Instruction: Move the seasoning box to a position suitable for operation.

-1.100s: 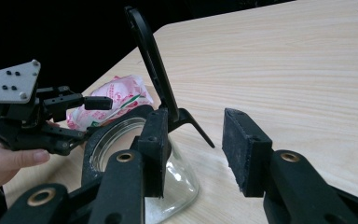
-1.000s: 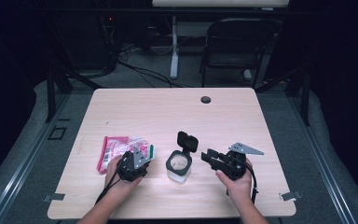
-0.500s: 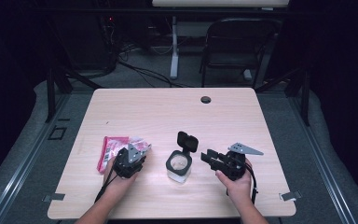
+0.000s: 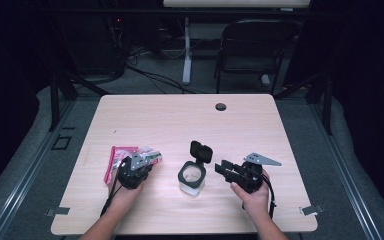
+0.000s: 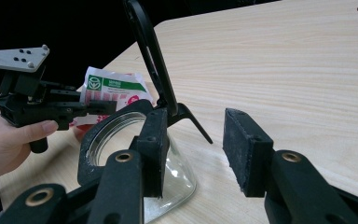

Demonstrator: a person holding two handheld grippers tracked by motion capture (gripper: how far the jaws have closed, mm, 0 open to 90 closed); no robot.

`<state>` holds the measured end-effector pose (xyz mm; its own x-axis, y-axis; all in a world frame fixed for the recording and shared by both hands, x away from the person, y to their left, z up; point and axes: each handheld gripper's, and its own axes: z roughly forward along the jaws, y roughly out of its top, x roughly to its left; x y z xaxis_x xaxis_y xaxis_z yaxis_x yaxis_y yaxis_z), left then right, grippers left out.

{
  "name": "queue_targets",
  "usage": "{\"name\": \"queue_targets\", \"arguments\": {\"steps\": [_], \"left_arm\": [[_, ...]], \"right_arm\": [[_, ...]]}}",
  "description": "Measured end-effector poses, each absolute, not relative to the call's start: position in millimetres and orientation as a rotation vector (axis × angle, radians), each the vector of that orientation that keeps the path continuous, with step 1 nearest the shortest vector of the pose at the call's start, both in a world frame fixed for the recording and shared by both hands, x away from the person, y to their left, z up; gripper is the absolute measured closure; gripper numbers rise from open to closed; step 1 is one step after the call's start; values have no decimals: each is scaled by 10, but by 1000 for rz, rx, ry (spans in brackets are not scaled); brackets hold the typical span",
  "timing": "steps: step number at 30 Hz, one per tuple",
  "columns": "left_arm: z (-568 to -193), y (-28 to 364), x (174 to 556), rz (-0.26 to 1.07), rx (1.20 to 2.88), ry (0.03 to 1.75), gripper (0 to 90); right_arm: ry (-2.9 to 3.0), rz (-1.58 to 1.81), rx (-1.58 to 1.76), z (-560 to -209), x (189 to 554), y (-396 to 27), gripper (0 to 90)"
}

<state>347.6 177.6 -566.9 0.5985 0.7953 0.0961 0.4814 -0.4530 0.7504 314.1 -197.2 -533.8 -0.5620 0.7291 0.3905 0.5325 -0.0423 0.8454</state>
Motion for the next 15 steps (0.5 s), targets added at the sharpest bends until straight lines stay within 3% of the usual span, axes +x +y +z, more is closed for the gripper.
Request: {"name": "queue_targets", "arguments": {"steps": [15], "left_arm": [[-5518, 1911, 3459, 530, 2031, 1076, 900]], "right_arm": [[2045, 1647, 1372, -5341, 3143, -1972, 600]]}}
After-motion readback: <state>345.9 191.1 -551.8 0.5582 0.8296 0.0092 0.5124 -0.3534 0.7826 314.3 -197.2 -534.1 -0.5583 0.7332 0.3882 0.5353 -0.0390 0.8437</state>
